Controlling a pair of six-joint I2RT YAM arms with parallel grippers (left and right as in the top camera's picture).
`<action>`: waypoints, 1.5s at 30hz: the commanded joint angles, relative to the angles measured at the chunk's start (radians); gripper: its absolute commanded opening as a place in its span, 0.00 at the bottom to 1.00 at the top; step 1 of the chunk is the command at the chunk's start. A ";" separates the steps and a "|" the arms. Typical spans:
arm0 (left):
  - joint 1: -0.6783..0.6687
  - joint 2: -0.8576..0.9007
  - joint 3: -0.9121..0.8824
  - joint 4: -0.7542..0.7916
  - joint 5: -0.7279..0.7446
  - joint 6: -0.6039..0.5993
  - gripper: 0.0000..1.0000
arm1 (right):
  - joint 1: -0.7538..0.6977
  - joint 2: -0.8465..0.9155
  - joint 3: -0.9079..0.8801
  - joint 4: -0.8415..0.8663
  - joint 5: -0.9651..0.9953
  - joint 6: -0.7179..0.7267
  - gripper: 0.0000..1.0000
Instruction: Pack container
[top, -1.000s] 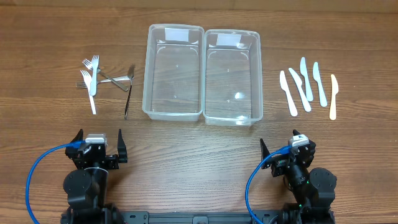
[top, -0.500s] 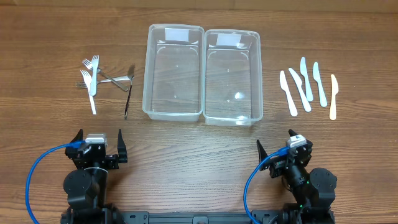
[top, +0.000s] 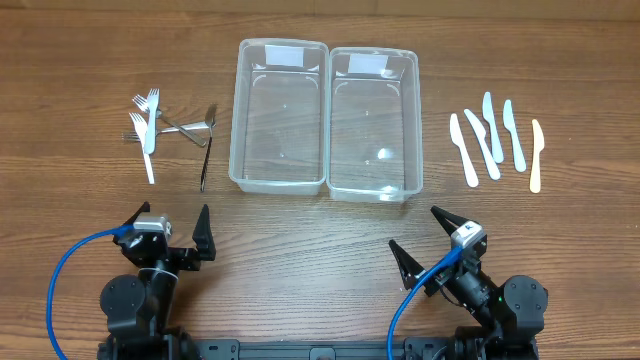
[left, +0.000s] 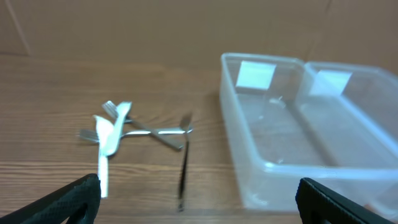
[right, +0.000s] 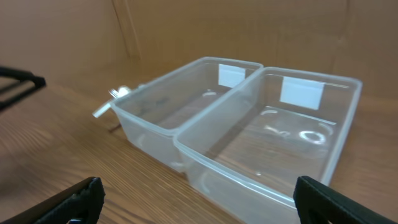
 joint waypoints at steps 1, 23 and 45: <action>0.004 -0.009 0.051 0.026 0.033 -0.061 1.00 | 0.002 0.002 0.069 -0.004 0.003 0.127 1.00; 0.005 1.057 0.962 -0.235 -0.104 0.142 1.00 | 0.002 1.004 0.927 -0.456 0.384 0.126 1.00; 0.005 1.418 1.223 -0.278 -0.103 0.167 1.00 | -0.278 1.755 1.493 -0.713 0.362 0.114 1.00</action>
